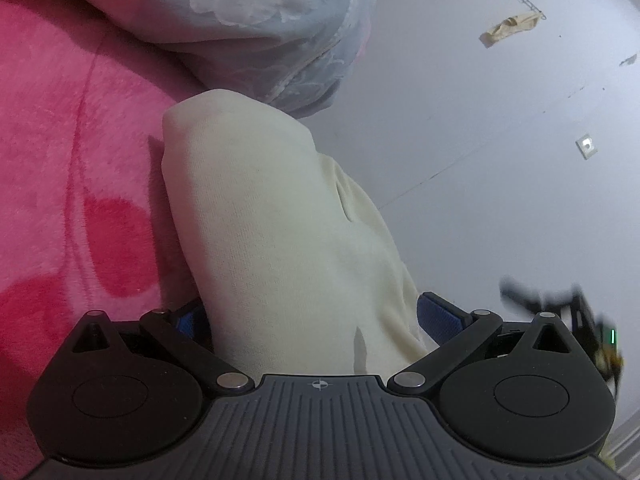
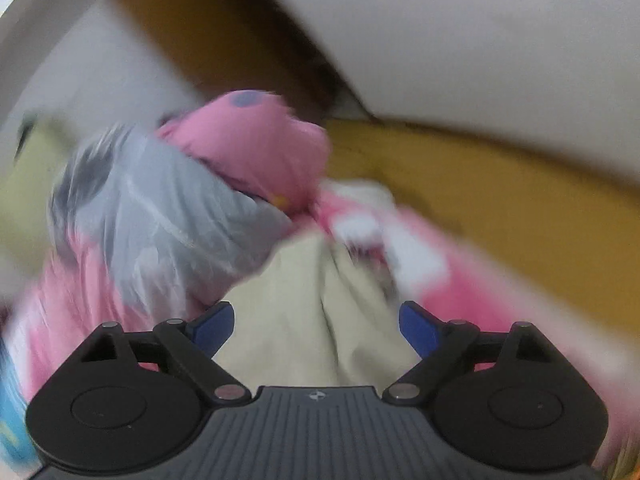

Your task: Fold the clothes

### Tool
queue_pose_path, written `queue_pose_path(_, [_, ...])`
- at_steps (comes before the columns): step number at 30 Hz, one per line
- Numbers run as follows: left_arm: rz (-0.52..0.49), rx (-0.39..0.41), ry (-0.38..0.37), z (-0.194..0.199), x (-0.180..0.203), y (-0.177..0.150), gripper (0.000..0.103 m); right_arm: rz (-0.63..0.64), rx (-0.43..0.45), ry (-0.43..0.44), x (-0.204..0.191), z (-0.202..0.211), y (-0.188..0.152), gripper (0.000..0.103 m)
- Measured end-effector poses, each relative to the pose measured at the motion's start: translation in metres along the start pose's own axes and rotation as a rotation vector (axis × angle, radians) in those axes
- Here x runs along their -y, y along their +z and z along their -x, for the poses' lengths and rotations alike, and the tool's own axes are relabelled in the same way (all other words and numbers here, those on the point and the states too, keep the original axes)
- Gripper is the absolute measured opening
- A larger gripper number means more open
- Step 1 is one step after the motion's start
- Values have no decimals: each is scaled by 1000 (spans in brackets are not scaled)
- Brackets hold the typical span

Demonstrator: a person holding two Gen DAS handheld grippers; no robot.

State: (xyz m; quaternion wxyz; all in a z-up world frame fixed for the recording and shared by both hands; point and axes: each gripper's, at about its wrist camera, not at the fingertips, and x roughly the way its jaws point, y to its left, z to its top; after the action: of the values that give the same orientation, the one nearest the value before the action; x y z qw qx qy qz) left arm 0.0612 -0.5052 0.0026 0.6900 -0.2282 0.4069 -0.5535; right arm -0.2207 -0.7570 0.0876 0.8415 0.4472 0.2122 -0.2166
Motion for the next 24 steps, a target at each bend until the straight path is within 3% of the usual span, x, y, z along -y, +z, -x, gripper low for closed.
queue_pose_path(3, [-9,8,-4,-2,0,0,103,-147,-18,-23,27,7,-34,92])
queue_pose_path(7, [-21,19,-9,-4,-1,0,103,-213,-82,-66,42,-24,-57,88])
queue_pose_path(9, [-31,25,-9,-5,-1,0,102,-186,-52,-72,39,-37,-57,85])
queue_pose_path(11, [-52,35,-1,-7,1,0,102,-159,-20,-75,35,-47,-56,63])
queue_pose_path(13, [-58,51,3,-8,1,0,101,-125,-2,-67,31,-52,-54,48])
queue_pose_path(14, [-60,59,4,-8,0,1,100,-107,3,-64,27,-55,-53,46])
queue_pose_path(20, [-18,89,4,-6,-9,8,86,-83,51,-50,21,-67,-40,43])
queue_pose_path(24, [-16,91,11,-10,-11,10,84,-95,75,-40,28,-75,-39,43])
